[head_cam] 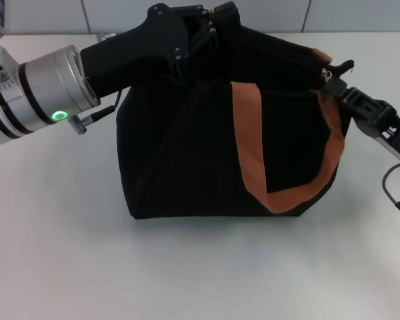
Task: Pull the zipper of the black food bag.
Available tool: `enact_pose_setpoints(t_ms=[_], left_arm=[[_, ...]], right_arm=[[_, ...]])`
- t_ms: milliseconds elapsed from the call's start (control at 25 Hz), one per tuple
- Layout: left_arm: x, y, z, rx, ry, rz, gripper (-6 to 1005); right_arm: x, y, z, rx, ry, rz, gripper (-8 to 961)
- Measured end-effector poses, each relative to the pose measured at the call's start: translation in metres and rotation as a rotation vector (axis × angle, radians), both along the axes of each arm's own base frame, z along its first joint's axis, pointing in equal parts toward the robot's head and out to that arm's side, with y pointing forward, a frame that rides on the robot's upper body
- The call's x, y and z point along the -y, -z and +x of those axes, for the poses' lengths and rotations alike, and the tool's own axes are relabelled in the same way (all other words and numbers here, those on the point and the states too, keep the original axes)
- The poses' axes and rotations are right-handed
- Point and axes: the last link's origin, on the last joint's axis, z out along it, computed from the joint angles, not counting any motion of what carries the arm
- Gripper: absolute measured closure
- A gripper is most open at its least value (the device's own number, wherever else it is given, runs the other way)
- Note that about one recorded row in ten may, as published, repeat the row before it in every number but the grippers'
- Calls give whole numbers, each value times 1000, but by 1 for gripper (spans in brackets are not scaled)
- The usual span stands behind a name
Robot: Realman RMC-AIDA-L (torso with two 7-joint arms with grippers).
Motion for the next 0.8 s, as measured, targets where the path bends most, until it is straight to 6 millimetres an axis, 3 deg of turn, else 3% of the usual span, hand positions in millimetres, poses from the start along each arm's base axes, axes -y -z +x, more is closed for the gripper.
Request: enact_pose_setpoints(t_ms=[240,600,800], left_arm=[[0,-1,0,7,-3,5,940],[0,0,-1,2,-7,12,939],[-3,1,-3,-4,-20,25,938]], right_arm=[[8,-7,5,-30,15,59,860],[31,-15,12,16,18,309,828],[34,-16,15,22,27,320,615]])
